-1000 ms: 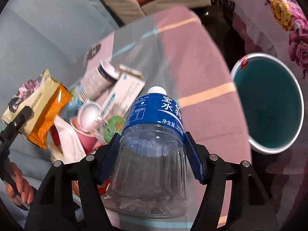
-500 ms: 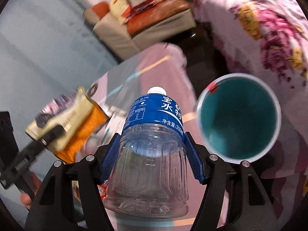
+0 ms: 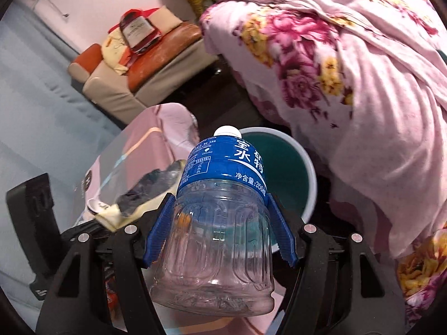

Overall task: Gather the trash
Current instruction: 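Drop the wrapper and water bottle into the teal bin, opening both tools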

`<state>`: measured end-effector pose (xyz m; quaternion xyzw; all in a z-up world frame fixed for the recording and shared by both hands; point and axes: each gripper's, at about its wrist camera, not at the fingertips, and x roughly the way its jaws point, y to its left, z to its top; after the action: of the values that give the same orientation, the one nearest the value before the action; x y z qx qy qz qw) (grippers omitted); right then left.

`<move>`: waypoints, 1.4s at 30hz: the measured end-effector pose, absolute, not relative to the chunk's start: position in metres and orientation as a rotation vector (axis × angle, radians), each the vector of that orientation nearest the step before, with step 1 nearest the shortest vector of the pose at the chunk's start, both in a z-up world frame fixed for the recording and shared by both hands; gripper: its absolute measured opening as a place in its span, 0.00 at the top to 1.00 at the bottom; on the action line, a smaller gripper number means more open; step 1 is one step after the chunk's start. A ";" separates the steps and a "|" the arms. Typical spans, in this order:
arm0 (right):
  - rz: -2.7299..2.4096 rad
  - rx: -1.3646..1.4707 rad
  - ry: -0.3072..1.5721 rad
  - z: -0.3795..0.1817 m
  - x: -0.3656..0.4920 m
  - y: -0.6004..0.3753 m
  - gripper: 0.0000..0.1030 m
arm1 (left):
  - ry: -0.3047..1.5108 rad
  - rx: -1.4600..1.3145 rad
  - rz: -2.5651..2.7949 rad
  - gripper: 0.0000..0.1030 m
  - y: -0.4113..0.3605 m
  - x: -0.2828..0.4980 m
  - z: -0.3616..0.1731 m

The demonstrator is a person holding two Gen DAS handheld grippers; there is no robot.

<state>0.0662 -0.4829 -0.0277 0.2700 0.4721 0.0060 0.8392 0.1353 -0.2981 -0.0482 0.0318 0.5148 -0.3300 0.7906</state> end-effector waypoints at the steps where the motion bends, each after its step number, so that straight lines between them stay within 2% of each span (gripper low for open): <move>1: 0.008 0.574 1.004 -0.031 0.068 -0.485 0.39 | 1.116 0.071 -0.708 0.81 -0.301 0.137 -0.052; 3: 0.003 0.579 1.019 -0.039 0.071 -0.487 0.39 | 1.124 0.083 -0.690 0.75 -0.303 0.139 -0.059; 4: 0.004 0.580 1.024 -0.041 0.072 -0.488 0.39 | 1.124 0.088 -0.683 0.63 -0.304 0.140 -0.060; 5: 0.005 0.580 1.033 -0.045 0.073 -0.486 0.39 | 1.116 0.095 -0.665 0.43 -0.303 0.141 -0.061; 7: 0.010 0.580 1.044 -0.049 0.076 -0.484 0.39 | 1.089 0.093 -0.638 0.28 -0.297 0.140 -0.056; 8: 0.012 0.580 1.047 -0.050 0.077 -0.483 0.39 | 1.069 0.090 -0.619 0.24 -0.292 0.141 -0.053; 16: 0.018 0.564 1.093 -0.065 0.092 -0.471 0.38 | 1.076 0.044 -0.534 0.20 -0.255 0.140 -0.044; 20: 0.012 0.564 1.150 -0.086 0.099 -0.464 0.38 | 1.086 -0.006 -0.500 0.14 -0.230 0.140 -0.044; 27: 0.002 0.555 1.226 -0.105 0.107 -0.451 0.38 | 1.097 -0.045 -0.462 0.14 -0.200 0.140 -0.043; 36: 0.009 0.525 1.228 -0.094 0.106 -0.433 0.33 | 1.085 -0.065 -0.447 0.13 -0.179 0.132 -0.037; 42: 0.024 0.503 1.227 -0.077 0.097 -0.415 0.25 | 1.064 -0.068 -0.412 0.13 -0.154 0.117 -0.029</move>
<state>0.0967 -0.4155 -0.0766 0.2335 0.5693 0.0112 0.7882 0.1173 -0.1540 -0.0287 -0.0322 0.5033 -0.1951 0.8412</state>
